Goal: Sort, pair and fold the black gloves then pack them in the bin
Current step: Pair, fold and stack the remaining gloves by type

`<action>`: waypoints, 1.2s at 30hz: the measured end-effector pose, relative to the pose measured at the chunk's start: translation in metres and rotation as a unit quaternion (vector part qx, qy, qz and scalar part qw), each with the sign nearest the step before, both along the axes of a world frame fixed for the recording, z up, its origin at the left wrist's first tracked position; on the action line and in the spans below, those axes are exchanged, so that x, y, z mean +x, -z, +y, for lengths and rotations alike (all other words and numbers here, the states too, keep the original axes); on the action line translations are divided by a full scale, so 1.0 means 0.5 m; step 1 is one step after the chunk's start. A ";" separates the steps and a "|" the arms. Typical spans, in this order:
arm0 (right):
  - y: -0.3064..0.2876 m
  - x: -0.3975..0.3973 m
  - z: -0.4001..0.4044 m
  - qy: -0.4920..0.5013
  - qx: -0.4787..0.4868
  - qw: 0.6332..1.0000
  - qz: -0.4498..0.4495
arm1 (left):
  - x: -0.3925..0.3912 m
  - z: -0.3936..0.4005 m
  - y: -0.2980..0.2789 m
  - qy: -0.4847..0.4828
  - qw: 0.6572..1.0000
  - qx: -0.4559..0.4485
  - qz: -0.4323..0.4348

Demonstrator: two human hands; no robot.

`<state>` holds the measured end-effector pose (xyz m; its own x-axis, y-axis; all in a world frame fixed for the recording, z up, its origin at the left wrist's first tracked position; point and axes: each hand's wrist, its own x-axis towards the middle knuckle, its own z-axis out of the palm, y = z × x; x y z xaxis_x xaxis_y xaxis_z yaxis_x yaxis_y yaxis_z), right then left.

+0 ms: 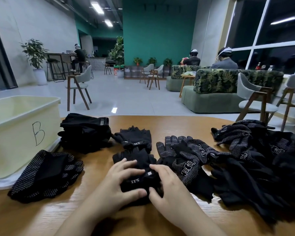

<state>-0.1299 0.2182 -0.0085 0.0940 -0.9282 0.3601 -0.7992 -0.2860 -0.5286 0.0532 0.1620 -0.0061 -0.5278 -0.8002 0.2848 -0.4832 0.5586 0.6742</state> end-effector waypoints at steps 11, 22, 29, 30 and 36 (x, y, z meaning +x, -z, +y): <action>0.001 -0.005 -0.003 0.013 0.025 0.999 0.044 | 0.006 0.007 0.006 -0.006 0.998 -0.035 -0.054; -0.009 0.003 -0.049 0.035 -0.007 0.998 0.044 | 0.040 0.017 0.014 -0.003 1.000 -0.002 0.015; -0.057 0.010 -0.077 0.099 -0.001 0.992 0.072 | 0.035 0.018 0.019 -0.011 1.000 -0.004 -0.022; -0.059 0.011 -0.079 0.098 -0.016 0.992 0.083 | 0.033 0.018 0.018 -0.015 1.000 -0.004 -0.022; -0.044 0.011 -0.057 0.130 -0.163 0.970 0.127 | 0.031 0.017 0.024 -0.028 1.000 -0.003 -0.012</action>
<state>-0.1246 0.1897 0.0135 -0.0045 -0.7737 0.6336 -0.9596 -0.1750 -0.2205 0.0689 0.1705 -0.0181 -0.4889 -0.8273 0.2767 -0.5299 0.5336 0.6592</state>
